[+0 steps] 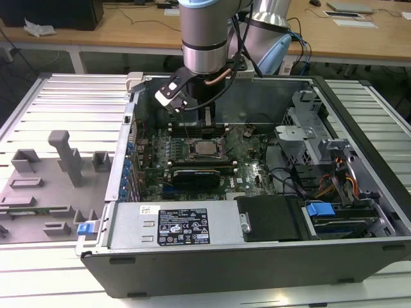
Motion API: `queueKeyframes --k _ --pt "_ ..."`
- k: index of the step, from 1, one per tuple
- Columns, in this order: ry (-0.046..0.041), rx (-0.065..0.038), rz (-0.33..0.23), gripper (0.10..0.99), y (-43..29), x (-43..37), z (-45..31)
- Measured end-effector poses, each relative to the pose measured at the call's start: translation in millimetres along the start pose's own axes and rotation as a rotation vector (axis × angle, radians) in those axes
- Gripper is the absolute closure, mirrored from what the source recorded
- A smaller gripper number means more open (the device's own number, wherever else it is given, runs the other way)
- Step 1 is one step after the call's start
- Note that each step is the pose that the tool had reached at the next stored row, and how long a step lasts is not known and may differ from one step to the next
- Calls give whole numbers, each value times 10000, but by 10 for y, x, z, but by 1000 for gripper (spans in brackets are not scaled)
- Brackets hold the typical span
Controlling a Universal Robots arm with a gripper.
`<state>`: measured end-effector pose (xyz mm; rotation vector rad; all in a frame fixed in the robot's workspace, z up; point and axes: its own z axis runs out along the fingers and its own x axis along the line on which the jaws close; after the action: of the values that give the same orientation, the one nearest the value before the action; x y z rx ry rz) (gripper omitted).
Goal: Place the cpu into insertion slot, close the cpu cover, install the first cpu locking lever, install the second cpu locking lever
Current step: 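Close the cpu cover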
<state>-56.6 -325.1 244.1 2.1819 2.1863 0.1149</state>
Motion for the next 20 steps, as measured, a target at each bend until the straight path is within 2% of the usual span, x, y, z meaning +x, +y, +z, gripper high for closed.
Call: queueKeyframes --k 6,12,16,20 --pt "-3 2 3 980 1 0 -10" --pt "-2 0 4 980 13 3 -151" --pt "-2 0 3 980 18 4 -199" --pt "-1 0 1 980 21 4 -203"
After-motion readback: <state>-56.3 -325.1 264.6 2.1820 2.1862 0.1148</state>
